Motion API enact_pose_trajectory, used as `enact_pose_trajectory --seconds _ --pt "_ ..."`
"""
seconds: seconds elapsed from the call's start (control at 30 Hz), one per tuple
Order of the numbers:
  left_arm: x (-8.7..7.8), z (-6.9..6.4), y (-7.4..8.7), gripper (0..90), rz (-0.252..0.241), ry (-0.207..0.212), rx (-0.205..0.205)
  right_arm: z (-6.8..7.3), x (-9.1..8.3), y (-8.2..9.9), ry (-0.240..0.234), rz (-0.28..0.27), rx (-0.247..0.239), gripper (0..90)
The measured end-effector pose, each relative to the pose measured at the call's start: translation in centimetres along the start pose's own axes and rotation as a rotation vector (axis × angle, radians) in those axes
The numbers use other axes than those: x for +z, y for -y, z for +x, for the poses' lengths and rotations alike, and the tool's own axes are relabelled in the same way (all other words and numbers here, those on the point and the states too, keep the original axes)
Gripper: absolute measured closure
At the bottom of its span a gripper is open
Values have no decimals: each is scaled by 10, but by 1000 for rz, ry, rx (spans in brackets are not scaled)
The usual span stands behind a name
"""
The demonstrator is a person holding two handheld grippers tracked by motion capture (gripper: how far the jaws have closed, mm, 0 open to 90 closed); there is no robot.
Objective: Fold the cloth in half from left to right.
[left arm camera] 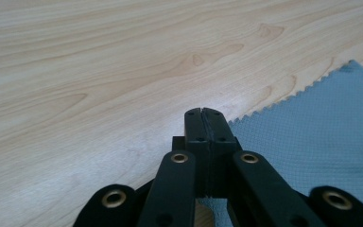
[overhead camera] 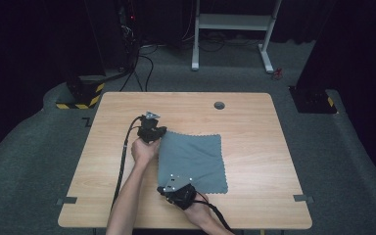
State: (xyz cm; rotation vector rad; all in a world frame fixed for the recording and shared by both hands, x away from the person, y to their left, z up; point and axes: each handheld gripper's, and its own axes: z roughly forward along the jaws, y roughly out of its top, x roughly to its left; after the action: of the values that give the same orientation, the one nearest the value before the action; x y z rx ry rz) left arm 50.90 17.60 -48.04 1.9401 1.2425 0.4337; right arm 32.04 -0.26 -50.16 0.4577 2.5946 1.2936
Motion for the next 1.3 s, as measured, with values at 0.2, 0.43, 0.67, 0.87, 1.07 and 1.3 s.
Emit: enact_pose_trajectory --seconds 0.2,0.43,0.67,0.87,1.07,1.3 --pt "3 -4 0 899 -9 0 -7 -2 -8 -2 8 -9 0 900" --pt "17 -26 -10 898 3 15 27 -13 -27 11 27 -4 30 900" --pt "17 -34 -18 899 13 26 51 -21 -41 23 38 -11 54 900" --pt "23 -45 -25 899 -4 39 69 -24 -48 32 47 -9 75 900" --pt "29 -62 -34 898 -4 46 107 -31 -62 43 73 -4 100 900" --pt "37 -71 -36 897 1 49 102 -37 -73 55 91 -1 117 900"
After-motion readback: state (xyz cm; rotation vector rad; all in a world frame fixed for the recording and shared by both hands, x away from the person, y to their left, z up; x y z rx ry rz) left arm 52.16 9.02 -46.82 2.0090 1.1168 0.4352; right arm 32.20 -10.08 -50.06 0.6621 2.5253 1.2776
